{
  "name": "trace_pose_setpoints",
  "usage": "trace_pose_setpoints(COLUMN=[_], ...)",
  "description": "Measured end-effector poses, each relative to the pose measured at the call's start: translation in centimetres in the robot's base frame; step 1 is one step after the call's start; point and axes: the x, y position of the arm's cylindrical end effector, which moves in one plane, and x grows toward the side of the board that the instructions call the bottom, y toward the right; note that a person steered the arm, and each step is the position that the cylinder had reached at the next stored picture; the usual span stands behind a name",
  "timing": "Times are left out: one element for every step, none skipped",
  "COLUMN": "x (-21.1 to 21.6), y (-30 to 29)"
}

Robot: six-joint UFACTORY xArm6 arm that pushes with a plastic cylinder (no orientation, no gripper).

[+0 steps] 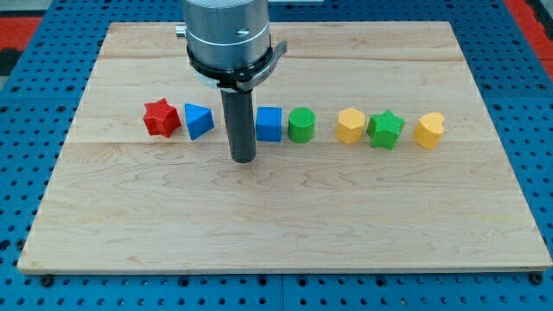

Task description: Separate the blue cube from the horizontal line

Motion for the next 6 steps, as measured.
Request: trace_pose_setpoints(x=[0.2,-0.3,-0.9,-1.6,-3.7,-5.8], y=[-1.6,-2.5,0.8,2.5,2.5,2.6])
